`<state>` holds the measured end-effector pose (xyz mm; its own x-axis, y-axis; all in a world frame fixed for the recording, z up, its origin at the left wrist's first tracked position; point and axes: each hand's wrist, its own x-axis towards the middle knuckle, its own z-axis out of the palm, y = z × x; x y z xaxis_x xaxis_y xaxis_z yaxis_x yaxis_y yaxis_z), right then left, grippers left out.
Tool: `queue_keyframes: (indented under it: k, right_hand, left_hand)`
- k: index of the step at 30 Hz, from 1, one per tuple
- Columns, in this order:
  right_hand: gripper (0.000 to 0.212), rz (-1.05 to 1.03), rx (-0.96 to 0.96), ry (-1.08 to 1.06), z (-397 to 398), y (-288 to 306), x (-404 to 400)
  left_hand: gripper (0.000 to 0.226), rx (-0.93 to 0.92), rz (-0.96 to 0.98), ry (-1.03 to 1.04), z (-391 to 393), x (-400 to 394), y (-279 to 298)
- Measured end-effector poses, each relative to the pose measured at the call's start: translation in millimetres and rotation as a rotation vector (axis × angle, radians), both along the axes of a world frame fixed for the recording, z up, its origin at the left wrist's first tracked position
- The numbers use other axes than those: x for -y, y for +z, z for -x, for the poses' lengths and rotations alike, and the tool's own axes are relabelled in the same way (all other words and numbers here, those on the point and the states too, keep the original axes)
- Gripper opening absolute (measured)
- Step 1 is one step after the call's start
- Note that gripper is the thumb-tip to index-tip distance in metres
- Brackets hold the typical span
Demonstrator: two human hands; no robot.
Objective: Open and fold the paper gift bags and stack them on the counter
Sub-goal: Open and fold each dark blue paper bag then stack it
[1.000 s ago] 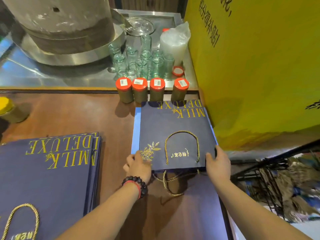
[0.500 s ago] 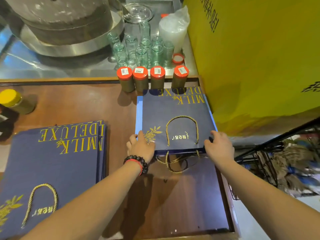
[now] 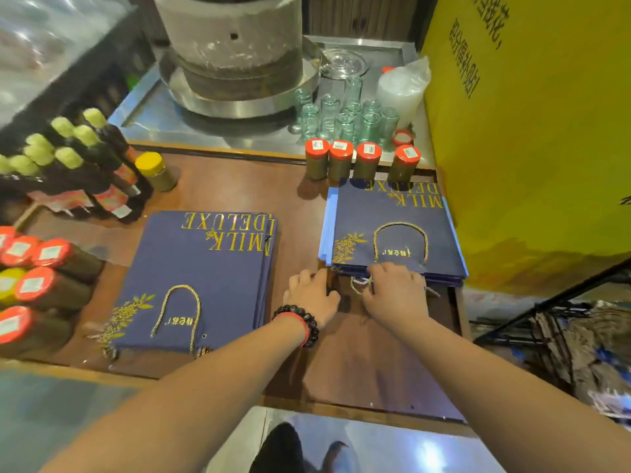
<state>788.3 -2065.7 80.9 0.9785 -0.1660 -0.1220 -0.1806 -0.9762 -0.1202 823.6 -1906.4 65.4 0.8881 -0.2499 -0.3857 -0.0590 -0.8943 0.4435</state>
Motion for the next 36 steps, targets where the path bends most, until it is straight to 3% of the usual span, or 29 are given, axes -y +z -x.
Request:
queue_keyframes:
  k: [8, 19, 23, 26, 30, 36]
  right_hand:
    - [0.031, 0.041, -0.145, 0.133, -18, -44, -123]
    - [0.048, -0.13, -0.433, -0.031, -53, -73, -246]
    - [0.065, -0.241, -0.452, -0.17, -55, -74, -260]
    - [0.074, -0.309, -0.496, -0.217, -53, -72, -270]
    - [0.06, -0.377, -0.484, -0.281, -52, -68, -283]
    - [0.038, -0.589, -0.273, -0.485, -58, -53, -285]
  left_hand:
    - [0.046, -0.089, -0.075, 0.092, -19, -122, -35]
    - [0.051, -0.032, -0.24, 0.362, -52, -326, -66]
    - [0.061, -0.118, -0.151, 0.515, -53, -370, -77]
    - [0.041, -0.225, 0.056, 0.683, -55, -378, -83]
    - [0.023, -0.167, 0.112, 0.703, -54, -373, -73]
    - [0.016, -0.096, 0.07, 0.586, -59, -383, -64]
